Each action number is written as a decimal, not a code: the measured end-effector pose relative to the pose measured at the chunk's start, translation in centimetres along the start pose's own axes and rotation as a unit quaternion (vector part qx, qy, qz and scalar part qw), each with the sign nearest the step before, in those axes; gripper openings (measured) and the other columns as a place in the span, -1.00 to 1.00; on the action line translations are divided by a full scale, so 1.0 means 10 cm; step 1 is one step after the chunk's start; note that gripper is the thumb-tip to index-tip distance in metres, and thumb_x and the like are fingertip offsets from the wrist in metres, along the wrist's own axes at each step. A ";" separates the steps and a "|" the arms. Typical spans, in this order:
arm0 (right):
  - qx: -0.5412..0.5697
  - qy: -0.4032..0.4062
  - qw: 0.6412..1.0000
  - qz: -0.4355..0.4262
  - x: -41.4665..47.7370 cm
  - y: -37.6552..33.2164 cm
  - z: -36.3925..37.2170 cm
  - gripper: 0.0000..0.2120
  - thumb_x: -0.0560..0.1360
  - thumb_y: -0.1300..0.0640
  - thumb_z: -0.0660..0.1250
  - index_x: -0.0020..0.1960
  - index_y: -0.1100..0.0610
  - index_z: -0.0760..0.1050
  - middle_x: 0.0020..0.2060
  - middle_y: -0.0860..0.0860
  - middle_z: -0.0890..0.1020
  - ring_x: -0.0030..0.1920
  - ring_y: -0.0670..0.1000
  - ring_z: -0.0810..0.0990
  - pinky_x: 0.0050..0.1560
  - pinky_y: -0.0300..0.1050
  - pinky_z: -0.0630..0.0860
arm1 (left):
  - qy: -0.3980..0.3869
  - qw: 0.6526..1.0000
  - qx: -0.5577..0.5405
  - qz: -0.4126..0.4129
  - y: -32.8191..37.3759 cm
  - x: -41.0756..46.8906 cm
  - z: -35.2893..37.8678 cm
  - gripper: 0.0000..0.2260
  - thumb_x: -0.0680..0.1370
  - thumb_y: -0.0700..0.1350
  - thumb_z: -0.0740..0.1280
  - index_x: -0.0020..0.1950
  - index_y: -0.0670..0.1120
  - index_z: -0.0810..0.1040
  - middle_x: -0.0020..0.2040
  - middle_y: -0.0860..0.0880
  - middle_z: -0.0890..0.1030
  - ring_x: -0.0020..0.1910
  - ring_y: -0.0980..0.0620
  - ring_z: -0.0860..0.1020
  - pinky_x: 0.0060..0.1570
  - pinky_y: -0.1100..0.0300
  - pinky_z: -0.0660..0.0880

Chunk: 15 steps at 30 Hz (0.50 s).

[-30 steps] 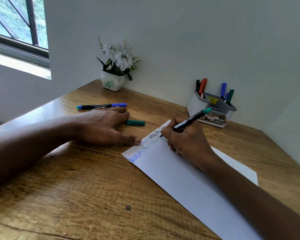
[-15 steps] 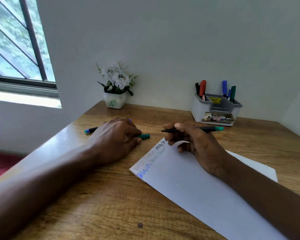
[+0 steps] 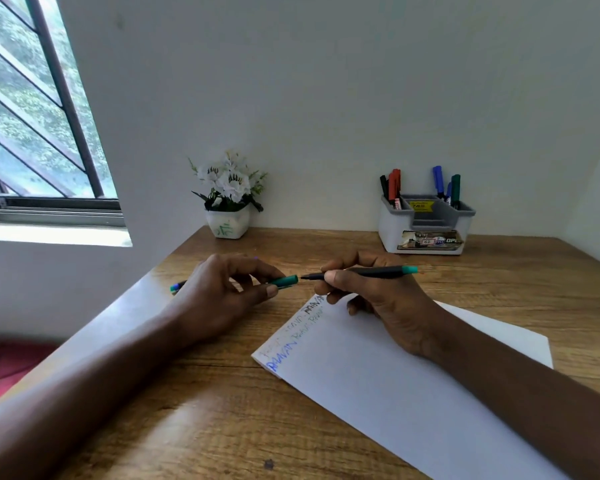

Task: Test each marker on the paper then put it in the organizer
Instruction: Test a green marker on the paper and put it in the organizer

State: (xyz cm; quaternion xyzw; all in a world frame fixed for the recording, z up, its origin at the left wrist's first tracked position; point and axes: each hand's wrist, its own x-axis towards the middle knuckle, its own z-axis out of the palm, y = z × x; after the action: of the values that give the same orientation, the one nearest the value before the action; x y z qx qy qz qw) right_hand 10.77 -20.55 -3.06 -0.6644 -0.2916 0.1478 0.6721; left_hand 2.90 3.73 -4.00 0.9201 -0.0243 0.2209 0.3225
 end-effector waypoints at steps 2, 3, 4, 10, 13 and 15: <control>-0.003 -0.003 1.000 -0.005 0.00 0.00 0.00 -0.94 0.53 0.23 0.43 -0.01 0.17 0.65 -0.12 0.16 0.76 -0.15 0.01 0.71 -0.33 -0.23 0.50 | 0.000 1.000 0.002 0.002 0.00 0.00 0.00 -0.83 0.50 -0.01 0.52 0.04 0.25 0.72 -0.13 0.24 0.67 -0.17 0.13 0.59 -0.19 0.20 0.49; -0.007 -0.004 1.000 -0.006 0.00 0.00 0.00 -0.93 0.53 0.24 0.43 0.00 0.18 0.66 -0.12 0.16 0.76 -0.15 0.02 0.70 -0.33 -0.23 0.50 | -0.001 1.000 0.000 0.006 0.00 0.00 0.00 -0.83 0.50 -0.01 0.52 0.04 0.24 0.72 -0.12 0.23 0.68 -0.15 0.11 0.60 -0.19 0.20 0.49; -0.014 -0.007 1.000 -0.007 -0.01 0.01 0.00 -0.92 0.52 0.24 0.44 0.01 0.19 0.67 -0.12 0.16 0.77 -0.14 0.03 0.70 -0.33 -0.23 0.51 | -0.003 1.000 -0.005 0.011 0.01 0.00 0.00 -0.83 0.50 -0.02 0.52 0.04 0.24 0.72 -0.12 0.22 0.68 -0.14 0.09 0.60 -0.19 0.20 0.49; -0.080 -0.041 0.996 -0.021 -0.02 -0.03 0.01 -0.84 0.48 0.13 0.49 0.04 0.13 0.73 -0.12 0.12 0.76 -0.20 -0.01 0.65 -0.29 -0.18 0.53 | -0.048 0.995 -0.064 0.055 0.07 -0.04 0.01 -0.80 0.52 -0.12 0.50 0.08 0.15 0.73 -0.05 0.14 0.71 -0.06 0.04 0.64 -0.12 0.07 0.56; -0.021 -0.067 0.997 0.008 -0.02 -0.08 -0.03 -0.76 0.50 0.11 0.43 0.09 0.22 0.70 -0.07 0.18 0.75 -0.15 0.04 0.64 -0.24 -0.15 0.56 | -0.063 0.988 -0.120 0.069 0.12 -0.06 0.02 -0.82 0.53 -0.14 0.48 0.10 0.06 0.73 -0.04 0.05 0.73 -0.05 0.05 0.66 -0.06 0.12 0.58; 0.004 -0.072 0.997 0.015 -0.02 -0.11 -0.05 -0.71 0.48 0.13 0.43 0.14 0.25 0.65 -0.08 0.21 0.74 -0.18 0.05 0.65 -0.23 -0.15 0.58 | -0.068 0.981 -0.165 0.069 0.14 -0.06 0.04 -0.83 0.53 -0.16 0.48 0.10 -0.01 0.72 -0.06 -0.04 0.72 -0.10 0.06 0.65 -0.09 0.15 0.58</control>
State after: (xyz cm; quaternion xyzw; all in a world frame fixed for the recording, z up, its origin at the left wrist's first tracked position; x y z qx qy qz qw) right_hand 10.70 -21.18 -2.00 -0.6535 -0.3283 0.2066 0.6500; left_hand 2.26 2.28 -3.71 0.8631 -0.1461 0.1721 0.4517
